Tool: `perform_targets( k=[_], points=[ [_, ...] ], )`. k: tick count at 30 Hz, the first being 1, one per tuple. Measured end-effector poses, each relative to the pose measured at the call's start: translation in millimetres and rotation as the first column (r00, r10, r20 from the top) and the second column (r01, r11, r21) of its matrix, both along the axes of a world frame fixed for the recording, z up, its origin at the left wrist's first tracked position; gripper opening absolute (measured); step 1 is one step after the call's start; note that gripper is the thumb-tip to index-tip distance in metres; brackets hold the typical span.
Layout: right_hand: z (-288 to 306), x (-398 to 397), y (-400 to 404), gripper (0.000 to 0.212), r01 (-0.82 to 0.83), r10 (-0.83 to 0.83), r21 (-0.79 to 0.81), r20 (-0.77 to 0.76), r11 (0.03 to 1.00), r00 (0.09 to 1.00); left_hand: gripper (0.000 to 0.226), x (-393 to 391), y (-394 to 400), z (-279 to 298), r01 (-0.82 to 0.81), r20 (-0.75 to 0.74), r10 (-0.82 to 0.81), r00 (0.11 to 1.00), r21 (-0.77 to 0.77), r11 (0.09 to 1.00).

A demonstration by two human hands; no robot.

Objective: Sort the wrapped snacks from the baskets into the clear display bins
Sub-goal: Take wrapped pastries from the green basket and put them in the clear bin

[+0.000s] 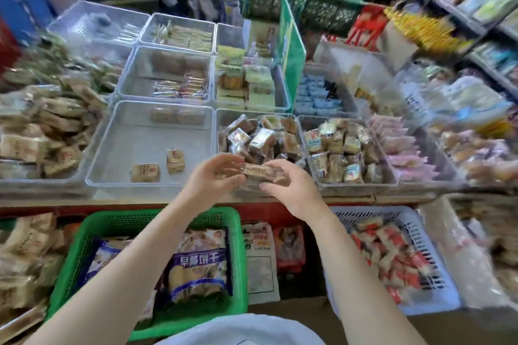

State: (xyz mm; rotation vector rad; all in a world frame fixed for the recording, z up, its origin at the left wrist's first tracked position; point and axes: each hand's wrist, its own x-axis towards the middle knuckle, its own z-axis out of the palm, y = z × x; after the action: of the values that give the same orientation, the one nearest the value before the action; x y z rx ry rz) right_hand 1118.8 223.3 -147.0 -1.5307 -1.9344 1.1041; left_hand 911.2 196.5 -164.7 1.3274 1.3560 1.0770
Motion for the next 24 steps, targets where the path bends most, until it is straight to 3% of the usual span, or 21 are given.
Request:
perform_targets(
  k=[3,6,8,12,16,18,20,24],
  points=[
    [0,13,25,0.031,0.129,-0.155,0.170,0.151,0.977,0.976,0.059,5,38,-17,0.042,-0.325,-0.018,0.945,0.067,0.997],
    [-8,32,56,0.035,0.234,-0.298,0.269,0.229,0.934,0.927,0.081,10,68,-52,0.132,-0.661,-0.129,0.739,-0.045,0.990],
    [-14,45,81,0.037,0.251,-0.345,0.313,0.295,0.916,0.891,0.088,19,84,-73,0.179,-0.784,-0.202,0.587,-0.117,0.977],
    [-25,42,144,0.039,0.191,-0.338,0.434,0.292,0.880,0.895,0.087,31,106,-89,0.194,-0.859,-0.244,0.450,-0.172,0.966],
    [-44,4,202,0.033,-0.102,-0.105,0.558,0.326,0.824,0.939,0.084,39,111,-93,0.138,-0.873,-0.256,0.416,-0.218,0.966],
    [-63,-14,218,0.040,-0.341,0.055,0.508,0.496,0.791,0.867,0.084,40,111,-95,0.121,-0.875,-0.266,0.406,-0.237,0.964],
    [-79,-22,228,0.047,-0.502,0.151,0.384,0.659,0.775,0.737,0.083,40,110,-96,0.106,-0.878,-0.274,0.392,-0.253,0.962],
    [-78,-25,237,0.045,-0.509,0.229,0.174,0.741,0.843,0.632,0.081,37,104,-96,0.065,-0.866,-0.272,0.420,-0.270,0.961]
  ],
)
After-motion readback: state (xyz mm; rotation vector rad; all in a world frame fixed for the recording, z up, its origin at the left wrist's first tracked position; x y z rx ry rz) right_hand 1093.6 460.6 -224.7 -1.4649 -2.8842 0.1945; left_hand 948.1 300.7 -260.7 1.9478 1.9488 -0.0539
